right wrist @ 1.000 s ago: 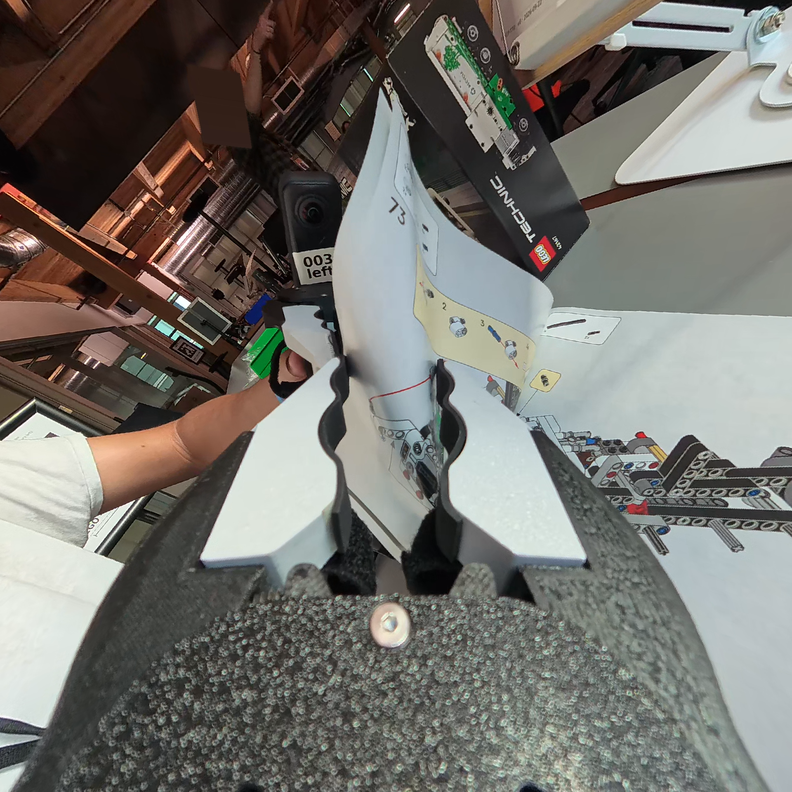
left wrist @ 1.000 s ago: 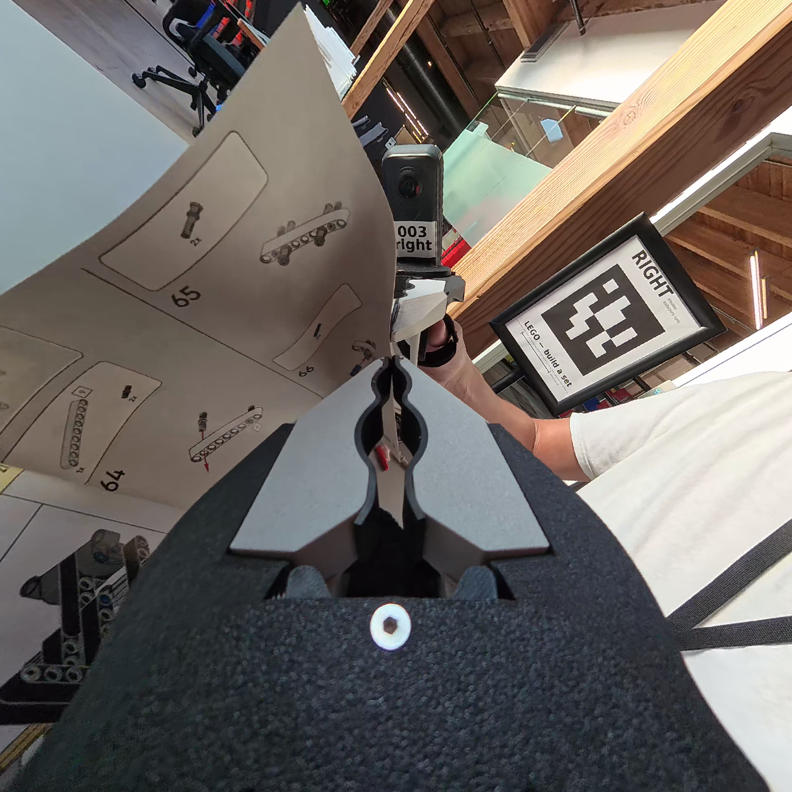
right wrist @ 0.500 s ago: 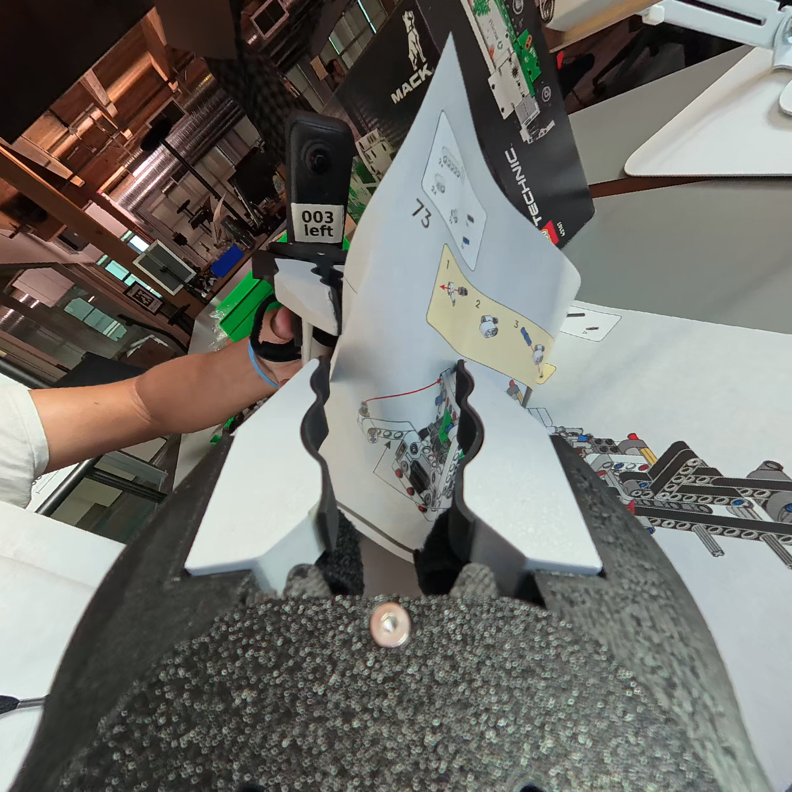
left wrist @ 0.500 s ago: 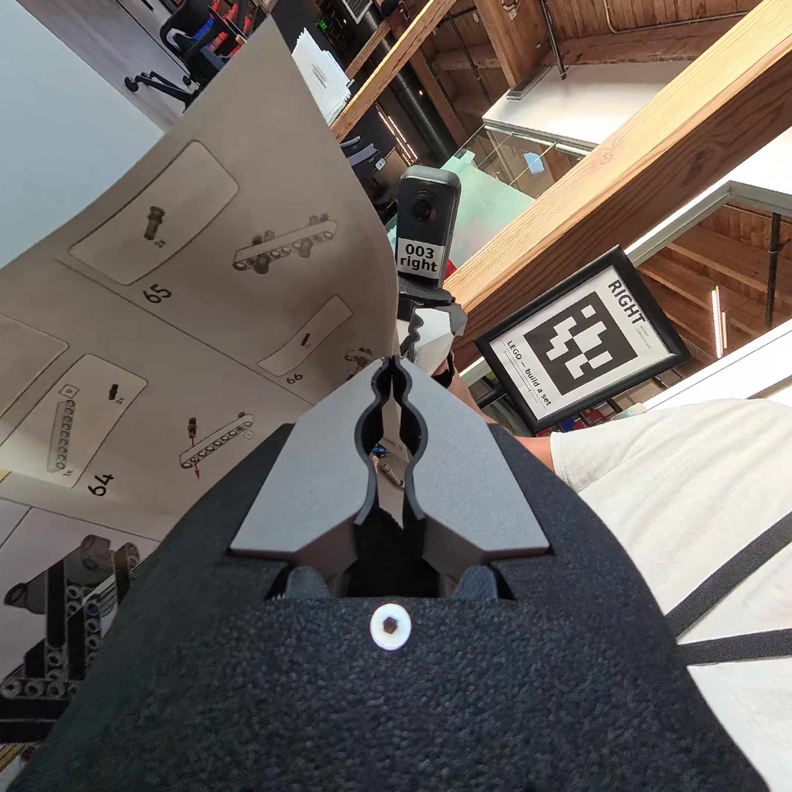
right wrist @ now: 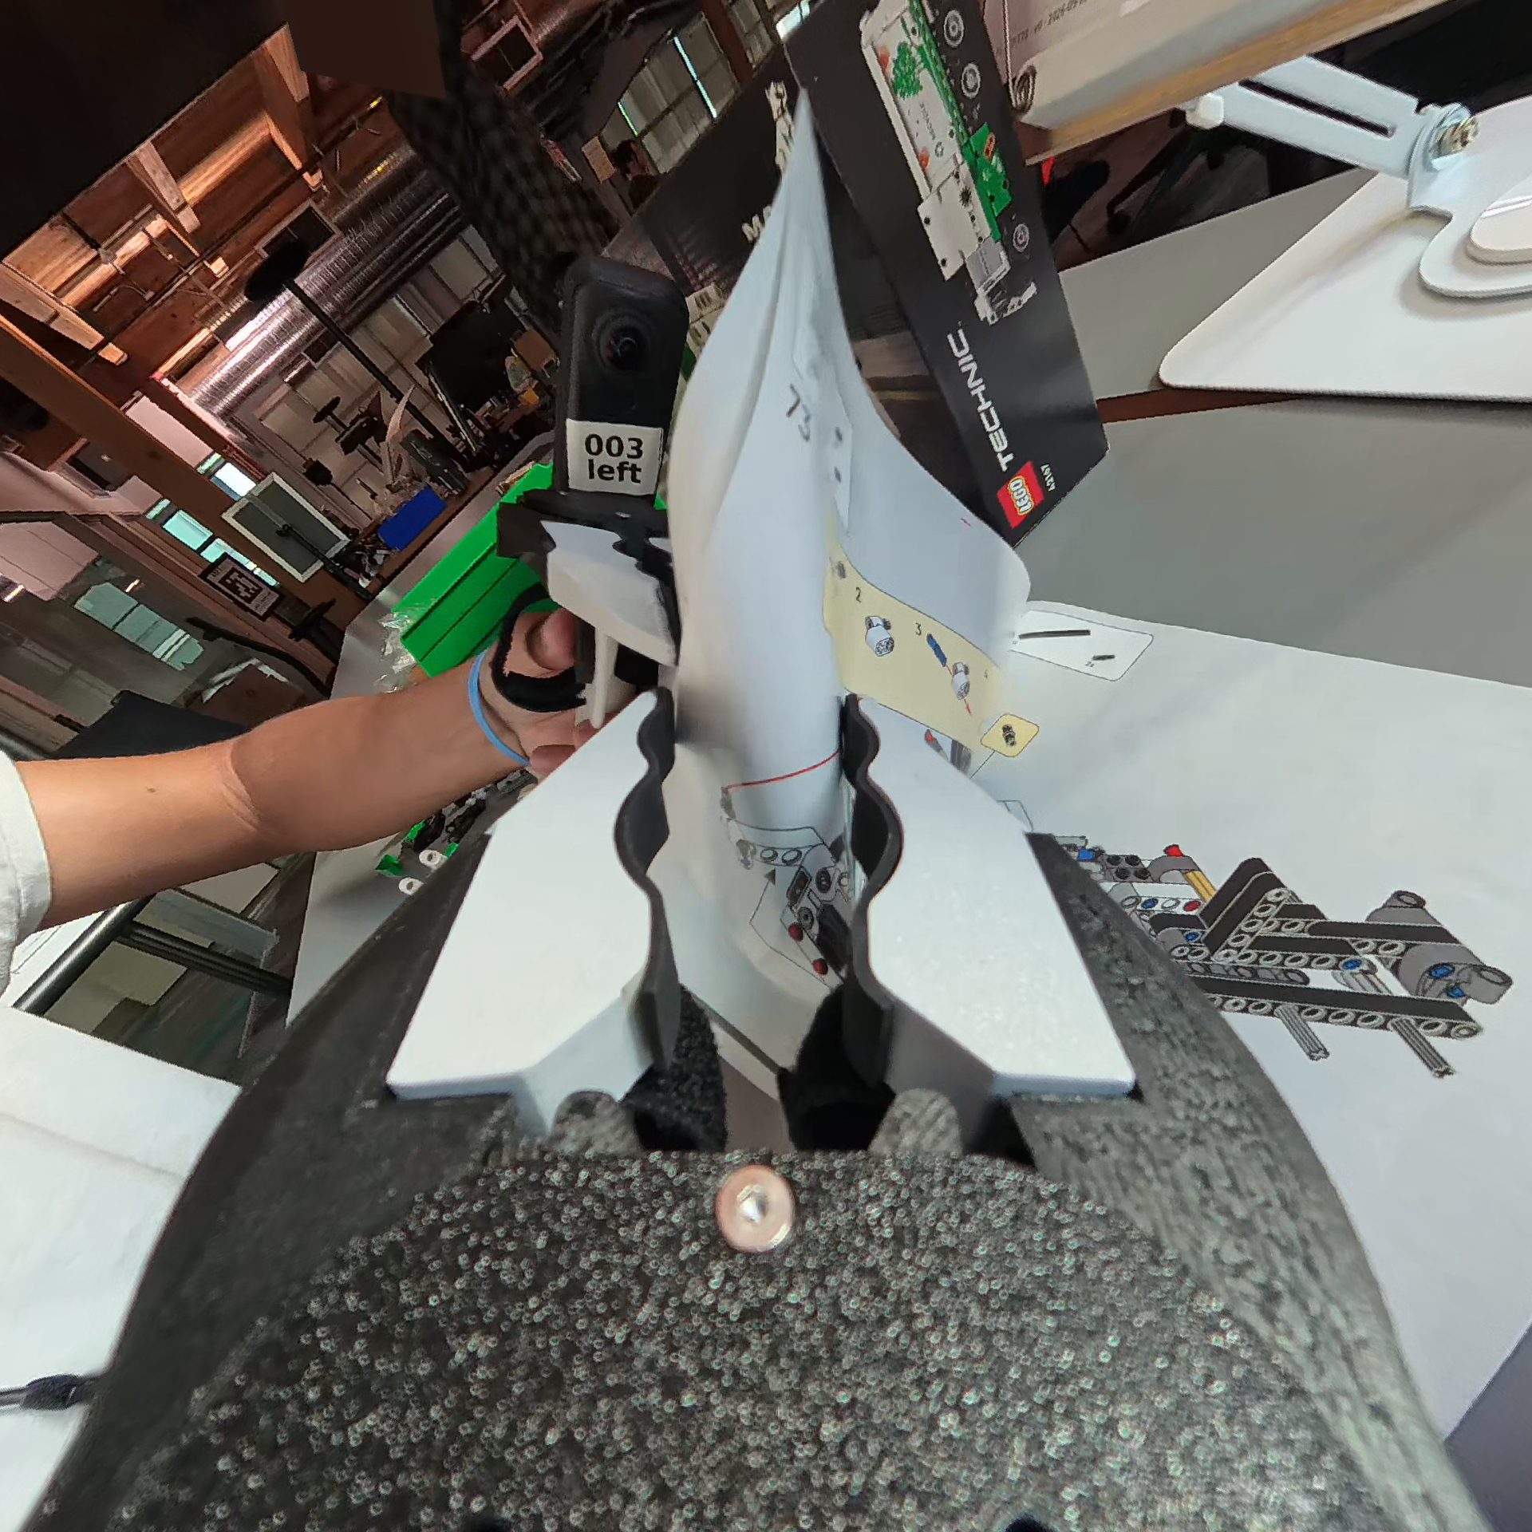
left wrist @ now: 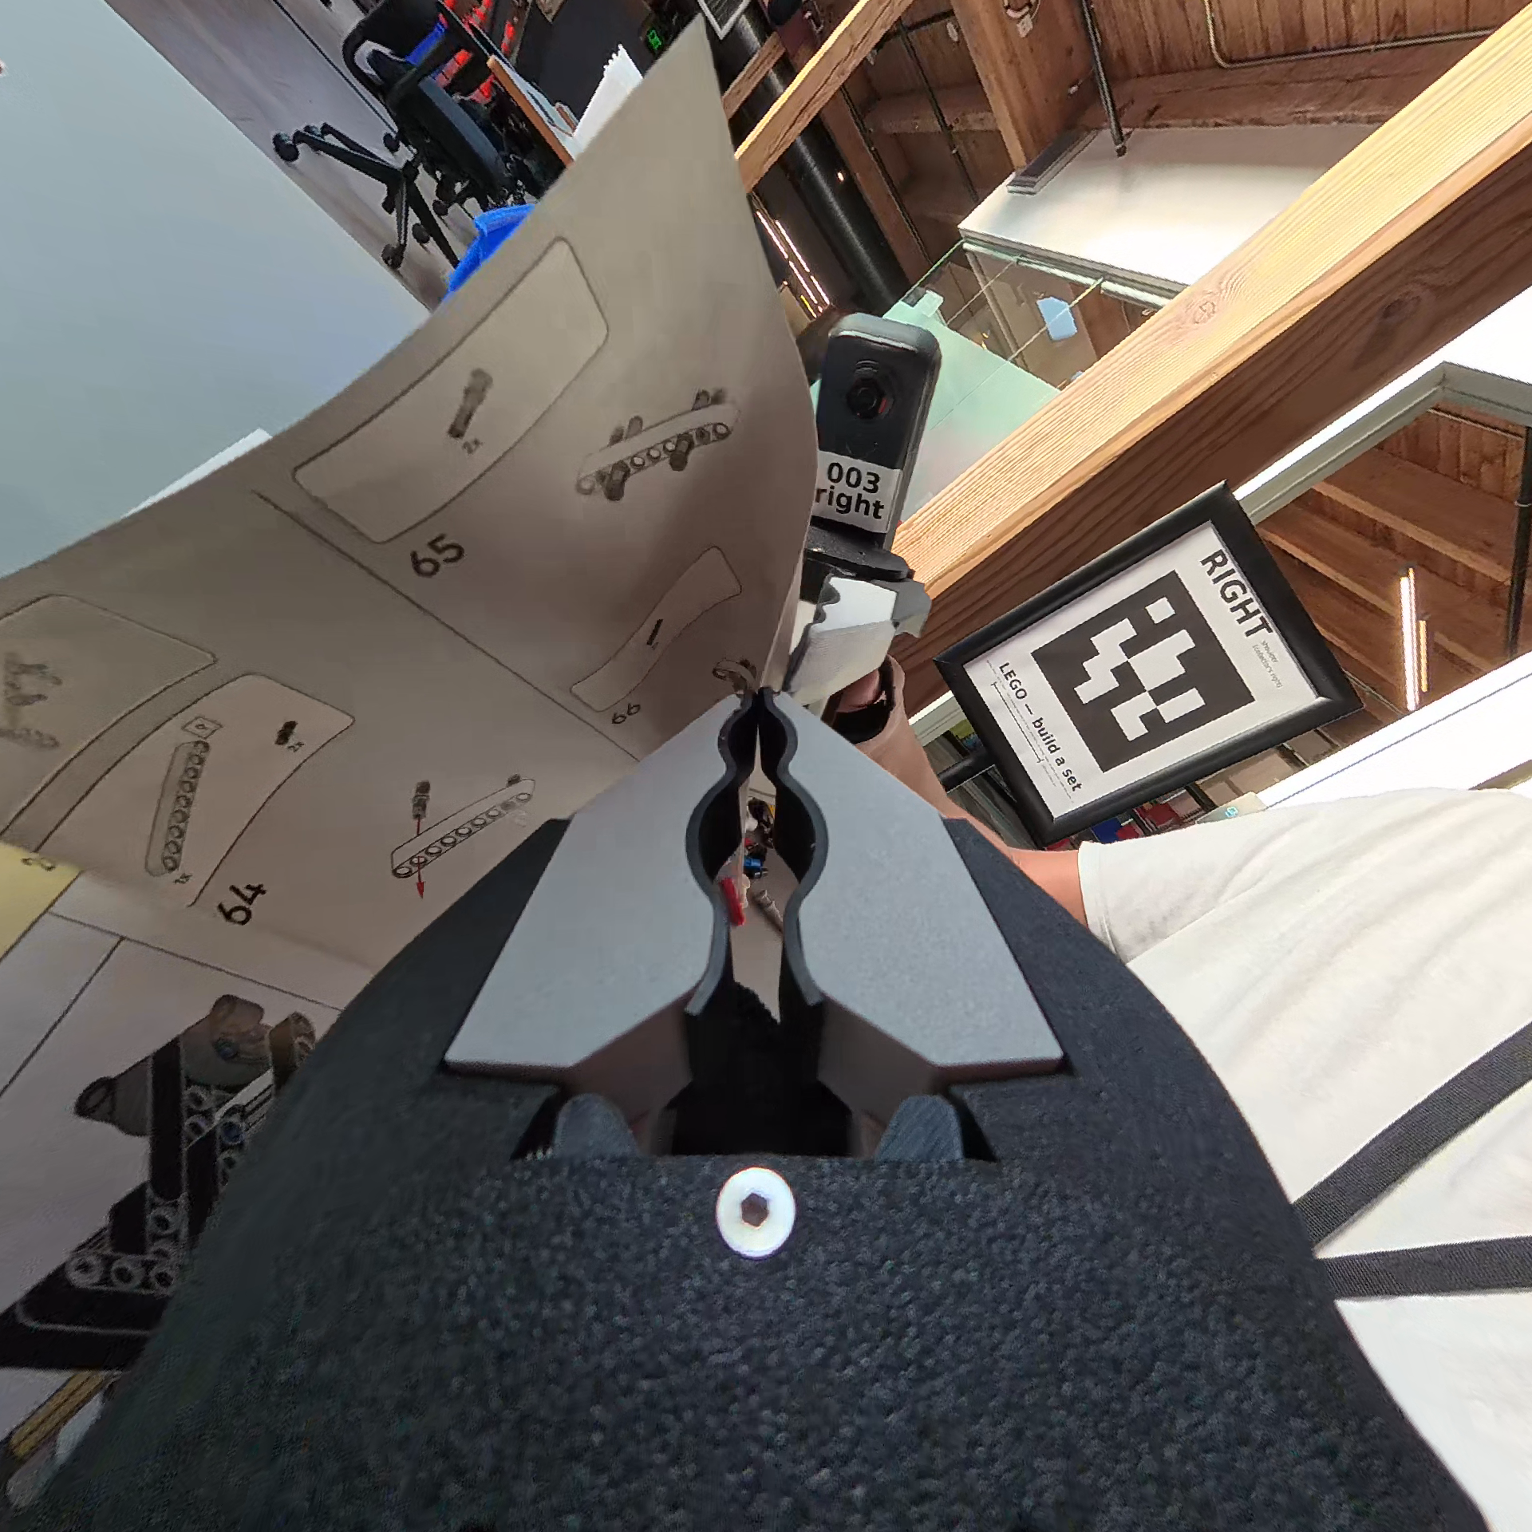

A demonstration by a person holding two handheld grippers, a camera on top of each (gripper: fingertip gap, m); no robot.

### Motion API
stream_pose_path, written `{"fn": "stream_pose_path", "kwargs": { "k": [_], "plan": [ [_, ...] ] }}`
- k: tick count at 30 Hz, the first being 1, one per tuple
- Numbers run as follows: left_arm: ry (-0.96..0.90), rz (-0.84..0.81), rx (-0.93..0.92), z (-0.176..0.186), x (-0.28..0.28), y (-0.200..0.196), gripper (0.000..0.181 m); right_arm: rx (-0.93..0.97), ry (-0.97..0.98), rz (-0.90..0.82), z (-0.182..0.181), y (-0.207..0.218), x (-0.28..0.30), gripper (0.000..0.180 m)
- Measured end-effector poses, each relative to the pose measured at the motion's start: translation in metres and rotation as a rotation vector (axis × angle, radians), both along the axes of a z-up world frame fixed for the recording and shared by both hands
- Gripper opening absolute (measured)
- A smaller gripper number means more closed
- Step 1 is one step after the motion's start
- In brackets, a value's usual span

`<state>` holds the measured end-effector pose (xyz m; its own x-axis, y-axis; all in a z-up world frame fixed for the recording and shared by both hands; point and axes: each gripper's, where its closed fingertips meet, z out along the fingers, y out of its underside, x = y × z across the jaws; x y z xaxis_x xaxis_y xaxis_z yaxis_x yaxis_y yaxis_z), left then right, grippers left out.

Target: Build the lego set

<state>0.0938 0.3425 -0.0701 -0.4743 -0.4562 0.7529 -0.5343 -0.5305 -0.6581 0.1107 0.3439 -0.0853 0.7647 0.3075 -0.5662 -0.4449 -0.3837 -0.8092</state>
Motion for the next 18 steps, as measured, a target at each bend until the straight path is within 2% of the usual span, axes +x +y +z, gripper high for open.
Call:
{"fn": "stream_pose_path", "kwargs": {
  "k": [2, 6, 9, 18],
  "plan": [
    [0.016, 0.029, -0.004, -0.002, 0.002, 0.004, 0.0, 0.011, -0.037, -0.034, 0.002, 0.001, 0.004, 0.049],
    [0.017, 0.038, -0.02, 0.001, 0.005, 0.003, 0.0, 0.054, -0.154, -0.121, 0.006, 0.003, 0.011, 0.052],
    [0.012, 0.006, -0.004, 0.001, 0.004, -0.007, 0.0, 0.065, -0.126, -0.13, 0.009, 0.003, 0.012, 0.035],
    [0.025, 0.013, 0.021, -0.006, 0.005, -0.006, 0.0, 0.042, -0.142, -0.128, 0.005, 0.001, 0.016, 0.018]
  ]
}}
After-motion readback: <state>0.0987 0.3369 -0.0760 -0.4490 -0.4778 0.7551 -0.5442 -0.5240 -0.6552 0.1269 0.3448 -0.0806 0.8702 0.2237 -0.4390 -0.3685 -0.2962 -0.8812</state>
